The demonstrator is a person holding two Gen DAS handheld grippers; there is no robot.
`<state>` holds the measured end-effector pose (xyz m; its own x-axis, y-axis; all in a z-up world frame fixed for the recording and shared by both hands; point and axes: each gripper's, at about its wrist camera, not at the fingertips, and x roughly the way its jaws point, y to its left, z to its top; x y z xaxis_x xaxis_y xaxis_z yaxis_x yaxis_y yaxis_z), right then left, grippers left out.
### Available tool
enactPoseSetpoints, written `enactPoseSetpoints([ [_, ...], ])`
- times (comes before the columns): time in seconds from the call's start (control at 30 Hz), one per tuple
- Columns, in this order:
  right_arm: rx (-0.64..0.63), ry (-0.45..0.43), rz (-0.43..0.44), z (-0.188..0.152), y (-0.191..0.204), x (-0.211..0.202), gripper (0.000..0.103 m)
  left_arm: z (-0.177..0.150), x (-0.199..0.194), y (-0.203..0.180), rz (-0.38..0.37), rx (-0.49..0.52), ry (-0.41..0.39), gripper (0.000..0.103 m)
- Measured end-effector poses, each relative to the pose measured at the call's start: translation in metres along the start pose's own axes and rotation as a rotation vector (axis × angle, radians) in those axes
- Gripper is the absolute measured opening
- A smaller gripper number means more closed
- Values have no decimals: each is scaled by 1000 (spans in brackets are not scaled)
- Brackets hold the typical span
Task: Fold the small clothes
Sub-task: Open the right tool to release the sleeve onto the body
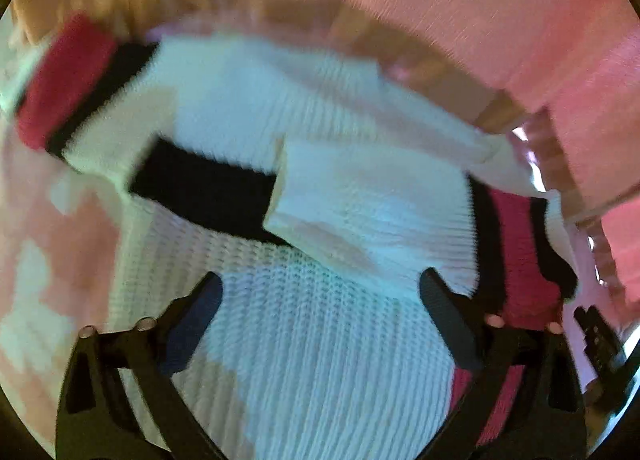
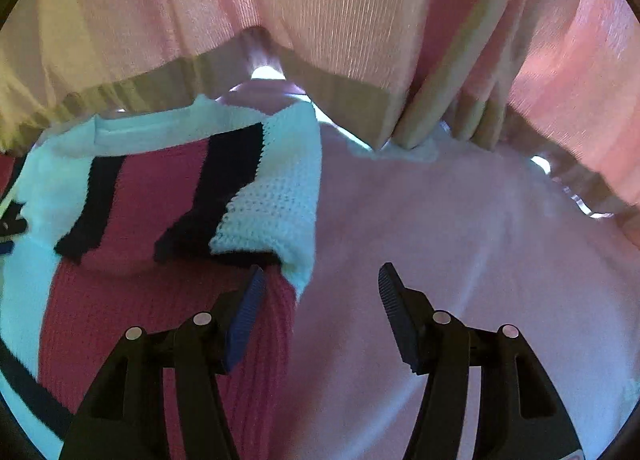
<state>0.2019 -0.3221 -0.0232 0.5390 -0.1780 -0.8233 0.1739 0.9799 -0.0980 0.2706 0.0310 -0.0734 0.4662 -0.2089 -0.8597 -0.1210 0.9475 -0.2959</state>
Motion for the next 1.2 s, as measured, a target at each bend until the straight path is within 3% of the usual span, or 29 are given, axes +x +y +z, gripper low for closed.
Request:
enactPoseSetpoints([
  [0.03, 15, 9, 13, 3, -1, 7, 58, 3, 3, 0, 11, 4, -13, 83],
  [0.1, 38, 17, 40, 7, 0, 22, 58, 10, 2, -9, 9, 74, -54, 54],
  [0.13, 46, 29, 56, 8, 0, 30, 54, 15, 2, -13, -5, 102, -49, 34],
  [0.17, 53, 40, 73, 10, 1, 36, 24, 21, 1, -14, -17, 111, -56, 17],
  [0.2, 65, 52, 91, 13, 1, 41, 12, 26, -2, -15, -41, 109, -73, 8],
  [0.37, 95, -138, 144, 34, -8, -14, 11, 57, -49, -23, -137, 132, -238, 9],
  [0.4, 88, -155, 142, 33, -9, -18, 11, 63, -54, -23, -142, 135, -260, 9],
  [0.47, 52, -100, 84, 24, -7, 1, 11, 68, -57, -19, -89, 141, -298, 9],
  [0.53, 67, 51, 67, 2, -10, 47, 13, 64, -35, -12, -15, 150, -255, 9],
  [0.63, 34, 46, 51, -4, -10, 48, 19, 47, 18, 8, 50, 123, -100, 10],
  [0.77, 109, 21, 126, 4, -22, 7, 23, 40, 6, -8, 74, 198, -176, 13],
  [0.87, 117, -52, 98, 17, -24, -21, 40, 42, -16, -20, 49, 190, -251, 18],
  [0.9, 122, -82, 91, 29, -22, -28, 52, 40, -19, -19, 43, 193, -256, 23],
  [0.93, 137, -99, 111, 38, -21, -28, 57, 40, -18, -24, 38, 197, -254, 36],
  [0.97, 155, -105, 138, 49, -20, -25, 57, 38, -17, -23, 43, 199, -254, 42],
  [1.03, 162, -84, 172, 71, -12, -4, 57, 37, -6, -22, 65, 206, -240, 42],
  [1.2, 125, 33, 72, 104, 7, 81, 57, 28, 21, 5, 133, 198, -169, 41],
])
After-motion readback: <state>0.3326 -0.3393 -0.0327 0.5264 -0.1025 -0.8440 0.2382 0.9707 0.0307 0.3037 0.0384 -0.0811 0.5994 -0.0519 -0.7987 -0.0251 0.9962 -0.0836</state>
